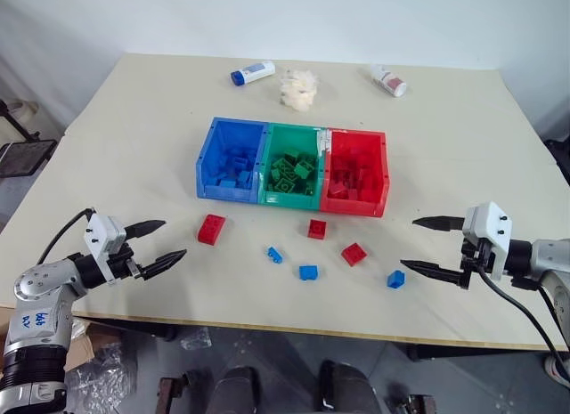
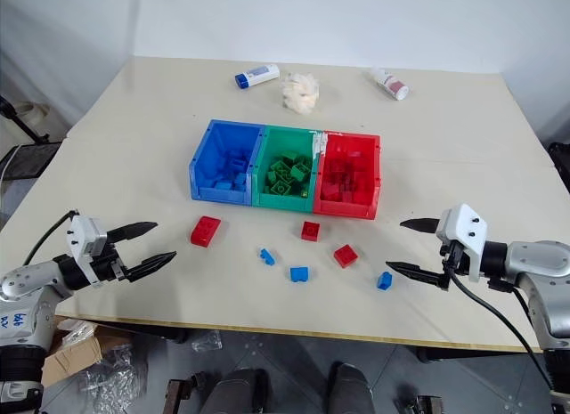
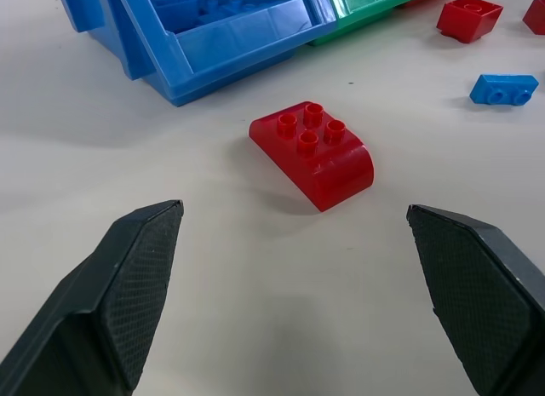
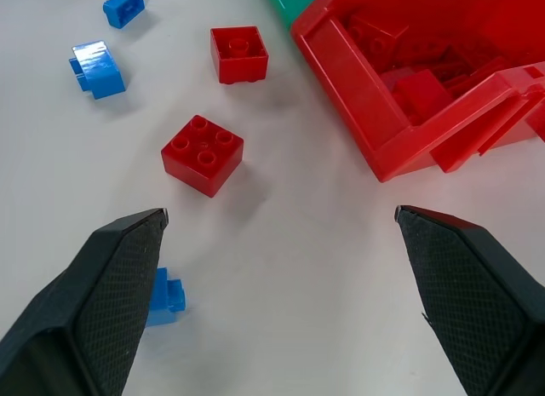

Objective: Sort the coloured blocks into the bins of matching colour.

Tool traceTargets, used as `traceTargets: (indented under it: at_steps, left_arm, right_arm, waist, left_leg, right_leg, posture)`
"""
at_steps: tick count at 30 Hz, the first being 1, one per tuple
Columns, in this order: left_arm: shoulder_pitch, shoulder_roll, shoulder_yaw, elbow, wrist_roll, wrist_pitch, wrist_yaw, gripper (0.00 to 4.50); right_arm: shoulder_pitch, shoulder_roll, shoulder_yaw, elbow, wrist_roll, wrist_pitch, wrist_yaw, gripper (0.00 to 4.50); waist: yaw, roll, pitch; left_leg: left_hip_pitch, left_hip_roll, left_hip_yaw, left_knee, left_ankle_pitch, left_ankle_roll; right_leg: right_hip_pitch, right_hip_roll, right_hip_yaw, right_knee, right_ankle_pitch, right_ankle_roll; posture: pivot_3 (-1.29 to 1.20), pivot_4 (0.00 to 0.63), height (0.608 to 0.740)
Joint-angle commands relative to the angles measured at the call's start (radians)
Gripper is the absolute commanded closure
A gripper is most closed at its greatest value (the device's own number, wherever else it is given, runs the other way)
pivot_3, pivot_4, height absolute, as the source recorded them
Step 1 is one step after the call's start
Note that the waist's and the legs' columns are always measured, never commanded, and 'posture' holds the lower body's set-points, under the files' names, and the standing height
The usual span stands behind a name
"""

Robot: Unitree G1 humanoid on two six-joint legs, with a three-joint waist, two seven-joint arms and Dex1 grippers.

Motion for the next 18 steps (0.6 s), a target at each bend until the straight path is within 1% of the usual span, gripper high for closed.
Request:
traceTargets:
  at_steps: [1, 4, 6, 8, 11, 14, 16, 18]
  left_arm:
    - [-0.006, 0.016, -0.009, -0.037, -0.002, 0.003, -0.017, 0.00]
    - [-0.022, 0.013, -0.014, -0.047, -0.006, 0.053, 0.010, 0.00]
    - [-0.030, 0.013, -0.018, -0.059, -0.032, 0.122, 0.011, 0.00]
    - [-0.031, 0.013, -0.030, -0.067, -0.009, 0.114, 0.015, 0.00]
    - [-0.030, 0.015, -0.050, -0.065, 0.024, 0.069, 0.002, 0.00]
    - [-0.051, 0.004, -0.048, -0.037, -0.006, 0.053, -0.046, 0.00]
    - [-0.069, -0.007, -0.042, -0.008, -0.014, 0.011, -0.074, 0.00]
    - [-0.091, -0.012, -0.041, 0.022, -0.020, -0.008, -0.096, 0.00]
  right_arm:
    - [-0.023, -0.003, -0.029, -0.025, 0.018, 0.003, -0.017, 0.02]
    - [-0.031, 0.009, -0.021, -0.043, 0.027, 0.027, -0.036, 0.02]
    - [-0.035, 0.015, -0.016, -0.055, 0.029, 0.042, -0.051, 0.02]
    - [-0.026, 0.012, -0.016, -0.067, 0.031, 0.068, -0.061, 0.02]
    - [0.021, -0.022, -0.046, -0.092, 0.042, 0.127, -0.056, 0.02]
    - [0.096, -0.060, -0.114, -0.109, 0.049, 0.159, -0.042, 0.02]
    - [0.159, -0.083, -0.167, -0.122, 0.045, 0.167, -0.031, 0.02]
    - [0.247, -0.105, -0.237, -0.153, 0.041, 0.173, -0.008, 0.02]
  waist:
    - [0.000, 0.000, 0.000]
    - [0.000, 0.000, 0.000]
    - [0.000, 0.000, 0.000]
    - [0.000, 0.000, 0.000]
    - [0.001, 0.000, 0.000]
    - [0.005, 0.000, 0.000]
    - [0.013, 0.000, 0.000]
    - [0.018, 0.000, 0.000]
  left_leg:
    - [0.000, 0.000, 0.000, 0.000, 0.000, 0.000]
    - [0.000, 0.000, 0.000, 0.001, 0.000, 0.000]
    - [0.000, 0.000, 0.000, 0.001, 0.000, 0.000]
    - [0.000, 0.000, 0.000, 0.001, 0.000, 0.000]
    - [0.000, 0.000, 0.000, 0.001, 0.000, 0.000]
    - [0.000, 0.000, 0.001, 0.000, 0.000, 0.000]
    - [0.000, -0.001, 0.001, 0.001, -0.001, 0.001]
    - [0.000, 0.000, 0.001, 0.001, -0.001, 0.001]
  right_leg:
    - [0.000, 0.000, 0.000, 0.000, 0.000, 0.000]
    - [0.000, 0.000, 0.001, 0.000, 0.000, 0.000]
    - [0.000, 0.000, 0.001, 0.001, 0.000, 0.000]
    - [0.000, 0.000, 0.001, 0.001, 0.000, 0.000]
    - [0.000, 0.000, 0.001, 0.000, 0.000, 0.000]
    - [0.000, 0.000, 0.001, 0.000, 0.000, 0.000]
    - [0.000, 0.000, 0.001, 0.000, 0.000, 0.001]
    - [0.000, 0.000, 0.001, -0.001, 0.000, 0.001]
  posture:
    - [0.00, 0.150, 0.740]
    - [0.00, 0.150, 0.740]
    - [0.00, 0.150, 0.740]
    - [0.00, 0.150, 0.740]
    - [0.00, 0.150, 0.740]
    - [0.00, 0.150, 0.740]
    - [0.00, 0.150, 0.740]
    - [0.00, 0.150, 0.740]
